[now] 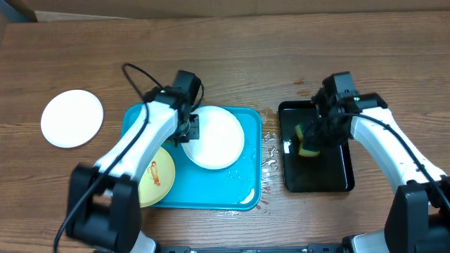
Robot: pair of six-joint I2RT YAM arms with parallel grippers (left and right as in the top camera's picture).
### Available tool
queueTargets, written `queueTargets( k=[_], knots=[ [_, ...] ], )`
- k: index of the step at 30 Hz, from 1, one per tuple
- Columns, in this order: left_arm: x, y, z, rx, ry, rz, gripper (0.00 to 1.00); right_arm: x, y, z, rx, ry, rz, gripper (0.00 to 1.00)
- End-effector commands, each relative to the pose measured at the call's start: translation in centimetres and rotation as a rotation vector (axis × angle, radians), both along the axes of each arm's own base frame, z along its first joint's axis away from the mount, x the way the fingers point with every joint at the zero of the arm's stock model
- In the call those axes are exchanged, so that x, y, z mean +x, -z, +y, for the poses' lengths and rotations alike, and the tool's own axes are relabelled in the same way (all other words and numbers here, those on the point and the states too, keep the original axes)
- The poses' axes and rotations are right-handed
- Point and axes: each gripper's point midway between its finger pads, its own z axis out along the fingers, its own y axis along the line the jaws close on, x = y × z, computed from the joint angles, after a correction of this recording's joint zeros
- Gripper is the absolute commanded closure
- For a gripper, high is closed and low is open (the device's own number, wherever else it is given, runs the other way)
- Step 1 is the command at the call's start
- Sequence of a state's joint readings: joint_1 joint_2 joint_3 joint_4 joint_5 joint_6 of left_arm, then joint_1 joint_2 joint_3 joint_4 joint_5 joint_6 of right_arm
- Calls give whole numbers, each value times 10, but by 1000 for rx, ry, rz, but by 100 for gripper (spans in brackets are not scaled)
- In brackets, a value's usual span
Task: Clean dirty plates on tray and stack at the side
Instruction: 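Lift the cleaned white plate upright off the teal tray with the left gripper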
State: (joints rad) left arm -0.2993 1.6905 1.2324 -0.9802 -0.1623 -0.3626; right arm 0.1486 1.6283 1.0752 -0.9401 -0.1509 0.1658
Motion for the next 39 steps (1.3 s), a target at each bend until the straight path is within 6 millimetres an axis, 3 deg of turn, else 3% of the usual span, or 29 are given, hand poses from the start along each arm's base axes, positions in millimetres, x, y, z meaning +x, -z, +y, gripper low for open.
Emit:
queueTargets(
  k=[1, 5, 7, 12, 13, 18, 20, 23, 27, 31, 39],
  knots=[
    [11, -49, 18, 95, -3, -165, 96, -3, 12, -25, -110, 80, -11, 96],
    [8, -85, 22, 189, 16, -286, 96, -6, 27, -25, -110, 80, -23, 96],
    [7, -101, 22, 254, 32, -345, 96, -8, 32, -26, -110, 80, -24, 91],
    [0, -129, 7, 451, 131, -455, 96, -11, 39, -27, -112, 80, -26, 64],
    [-3, -136, -1, 511, 169, -486, 96, -12, 40, -27, -113, 80, -26, 47],
    [-15, -172, -26, 718, 266, -639, 96, -9, 39, -26, -111, 81, -37, 27],
    [-20, -188, -37, 790, 295, -709, 96, -9, 39, -26, -111, 81, -38, 12],
    [-29, -197, -54, 816, 342, -768, 96, -9, 39, -26, -111, 81, -38, 0],
    [-35, -203, -66, 835, 378, -809, 96, -9, 39, -26, -111, 81, -38, 0],
    [-38, -216, -67, 897, 371, -857, 96, -9, 39, -26, -111, 81, -38, 0],
    [-38, -216, -67, 904, 378, -854, 96, -8, 39, -26, -111, 81, -39, 0]
  ],
)
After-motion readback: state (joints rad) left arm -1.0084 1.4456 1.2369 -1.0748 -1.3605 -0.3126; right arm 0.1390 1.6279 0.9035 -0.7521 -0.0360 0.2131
